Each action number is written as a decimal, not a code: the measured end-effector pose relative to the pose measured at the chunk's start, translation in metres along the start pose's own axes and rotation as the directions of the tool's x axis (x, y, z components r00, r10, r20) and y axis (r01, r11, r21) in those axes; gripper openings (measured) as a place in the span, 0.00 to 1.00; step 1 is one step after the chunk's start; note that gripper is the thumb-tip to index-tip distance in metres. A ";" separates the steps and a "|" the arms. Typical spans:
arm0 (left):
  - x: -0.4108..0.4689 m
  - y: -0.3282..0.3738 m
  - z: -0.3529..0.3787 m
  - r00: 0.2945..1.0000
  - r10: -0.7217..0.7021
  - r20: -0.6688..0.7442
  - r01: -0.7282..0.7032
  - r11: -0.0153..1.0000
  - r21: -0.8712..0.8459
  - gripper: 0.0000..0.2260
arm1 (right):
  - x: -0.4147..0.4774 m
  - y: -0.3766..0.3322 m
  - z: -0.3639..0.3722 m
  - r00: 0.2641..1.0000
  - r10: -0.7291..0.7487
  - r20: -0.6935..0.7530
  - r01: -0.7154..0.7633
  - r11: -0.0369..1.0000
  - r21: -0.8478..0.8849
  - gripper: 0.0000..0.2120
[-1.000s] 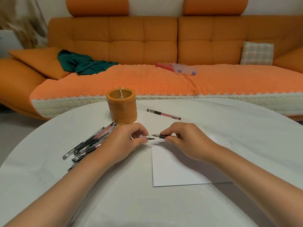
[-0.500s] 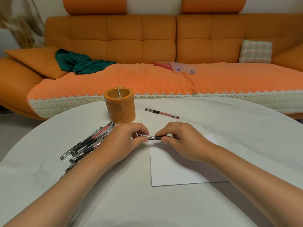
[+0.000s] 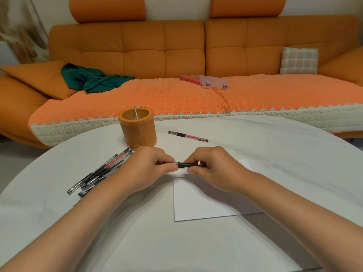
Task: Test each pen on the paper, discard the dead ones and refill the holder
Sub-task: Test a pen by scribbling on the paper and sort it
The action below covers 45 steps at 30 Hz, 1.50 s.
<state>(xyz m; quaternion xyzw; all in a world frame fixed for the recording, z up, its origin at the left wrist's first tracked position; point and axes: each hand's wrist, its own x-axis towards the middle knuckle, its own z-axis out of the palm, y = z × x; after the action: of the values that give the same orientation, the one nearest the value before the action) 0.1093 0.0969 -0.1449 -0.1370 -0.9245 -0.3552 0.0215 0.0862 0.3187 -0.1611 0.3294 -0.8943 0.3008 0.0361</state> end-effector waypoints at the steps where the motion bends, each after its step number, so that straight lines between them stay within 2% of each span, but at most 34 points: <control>1: -0.001 0.002 0.001 1.000 0.022 0.012 -0.022 1.000 0.009 0.03 | -0.002 0.000 0.000 1.000 -0.005 0.001 0.005 1.000 0.018 0.06; 5: -0.002 0.010 0.007 0.995 0.101 0.009 -0.102 0.995 0.019 0.03 | -0.015 0.001 -0.005 0.994 0.102 0.039 -0.108 0.968 0.226 0.05; 8: -0.001 0.019 0.012 0.991 0.132 -0.016 -0.132 0.991 -0.001 0.03 | -0.025 -0.001 -0.013 0.986 0.144 0.087 -0.165 0.927 0.338 0.12; 10: 0.000 0.026 0.014 0.994 0.110 -0.011 -0.110 0.994 -0.027 0.03 | -0.030 0.000 -0.019 0.987 0.143 0.079 -0.158 0.953 0.257 0.13; 13: 0.004 0.031 0.017 0.998 0.015 0.062 -0.013 1.000 -0.021 0.05 | -0.033 0.002 -0.029 0.988 0.138 0.065 -0.136 0.990 -0.029 0.11; 15: 0.005 0.032 0.019 0.993 -0.029 0.115 0.027 0.999 0.017 0.10 | -0.036 0.003 -0.032 0.990 0.123 0.067 -0.117 0.989 -0.091 0.10; 18: 0.007 0.034 0.025 0.996 -0.022 0.092 0.020 1.000 0.019 0.07 | -0.038 0.007 -0.030 0.993 0.112 0.031 -0.110 0.991 -0.071 0.10; 21: 0.009 0.039 0.031 0.999 -0.010 -0.040 0.004 0.991 -0.130 0.03 | -0.038 0.012 -0.028 0.979 0.203 -0.001 -0.199 0.961 0.193 0.02; 23: 0.011 0.043 0.035 0.996 0.012 -0.090 -0.022 0.993 -0.116 0.03 | -0.039 0.016 -0.029 0.969 0.248 0.014 -0.241 0.926 0.290 0.03; 27: 0.015 0.054 0.048 0.992 0.082 -0.092 -0.084 0.996 -0.023 0.05 | -0.048 0.022 -0.036 0.967 0.254 0.036 -0.256 0.946 0.198 0.05; 32: 0.028 0.093 0.066 0.987 0.153 -0.044 -0.154 0.988 -0.011 0.05 | -0.068 0.027 -0.060 0.969 0.243 -0.055 -0.233 0.962 0.145 0.04; 39: 0.046 0.170 0.126 0.946 0.313 0.088 -0.313 0.950 -0.018 0.02 | -0.142 0.053 -0.132 0.901 0.413 -0.133 -0.401 0.910 0.103 0.03; 42: 0.053 0.207 0.166 0.910 0.377 0.170 -0.378 0.925 -0.031 0.13 | -0.191 0.076 -0.172 0.834 0.514 -0.200 -0.497 0.858 0.129 0.04; 45: 0.059 0.234 0.210 0.866 0.389 0.314 -0.422 0.906 0.042 0.21 | -0.246 0.105 -0.198 0.765 0.612 -0.202 -0.595 0.791 0.144 0.06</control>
<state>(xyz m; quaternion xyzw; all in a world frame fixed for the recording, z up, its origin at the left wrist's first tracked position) 0.1275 0.4165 -0.1417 -0.3785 -0.8856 -0.2667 -0.0365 0.1876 0.6321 -0.1181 -0.0131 -0.9303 0.3652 0.0324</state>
